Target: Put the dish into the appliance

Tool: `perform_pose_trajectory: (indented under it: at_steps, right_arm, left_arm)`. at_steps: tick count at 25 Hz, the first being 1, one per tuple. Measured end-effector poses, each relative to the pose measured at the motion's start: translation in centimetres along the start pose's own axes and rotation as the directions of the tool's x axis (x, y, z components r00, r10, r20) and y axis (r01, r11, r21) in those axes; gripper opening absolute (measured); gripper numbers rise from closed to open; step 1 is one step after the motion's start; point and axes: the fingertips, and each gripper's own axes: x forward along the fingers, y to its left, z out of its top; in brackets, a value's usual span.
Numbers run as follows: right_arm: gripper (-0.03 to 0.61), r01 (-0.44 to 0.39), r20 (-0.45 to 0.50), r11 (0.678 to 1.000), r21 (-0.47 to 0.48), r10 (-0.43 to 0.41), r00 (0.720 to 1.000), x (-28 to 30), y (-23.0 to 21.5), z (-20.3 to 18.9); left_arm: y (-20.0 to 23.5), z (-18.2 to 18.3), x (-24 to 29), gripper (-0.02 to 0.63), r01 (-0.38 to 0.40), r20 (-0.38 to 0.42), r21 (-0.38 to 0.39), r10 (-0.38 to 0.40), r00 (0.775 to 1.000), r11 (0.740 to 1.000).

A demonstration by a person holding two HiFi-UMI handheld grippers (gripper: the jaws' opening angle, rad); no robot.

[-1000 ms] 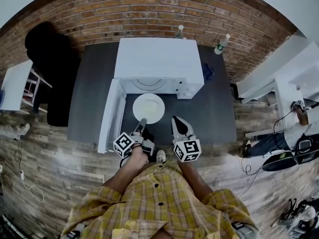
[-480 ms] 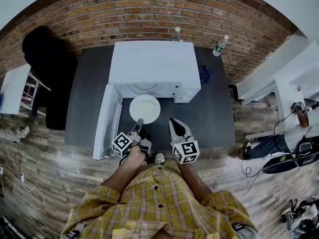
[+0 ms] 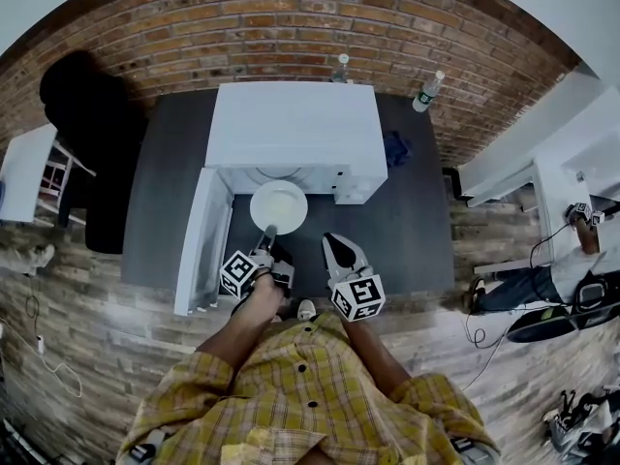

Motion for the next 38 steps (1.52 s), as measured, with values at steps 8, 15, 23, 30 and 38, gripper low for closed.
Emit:
perform_pose_trajectory:
  at_steps: [8,15,23,30,38]
  right_arm:
    - [0.003,-0.034,-0.013,0.999,-0.006,0.033,0.999,0.5,0.6,-0.2]
    - [0.004,-0.036,-0.023,0.999,-0.019,0.035,0.999,1.0,0.2,-0.4]
    - [0.004,-0.045,-0.034,0.999,-0.02,0.045,0.998,1.7,-0.3,-0.6]
    - [0.004,-0.038,-0.044,0.999,-0.008,0.038,0.998,1.9,-1.2,-0.7]
    - [0.005,-0.03,-0.057,1.0,-0.004,0.029,0.998,2.3,-2.1,-1.0]
  left_arm:
    - [1.0,1.0,3.0,0.014,-0.01,0.029,0.001,0.01,1.0,1.0]
    - [2.0,2.0,5.2,0.014,-0.013,0.08,-0.025,0.015,0.997,1.0]
    - [3.0,3.2,7.6,0.014,-0.036,0.102,0.007,0.035,0.994,0.999]
    - [3.6,3.8,9.3,0.015,-0.053,0.109,0.008,0.052,0.993,0.999]
    - [4.6,4.2,10.8,0.014,-0.082,0.113,0.013,0.08,0.99,0.997]
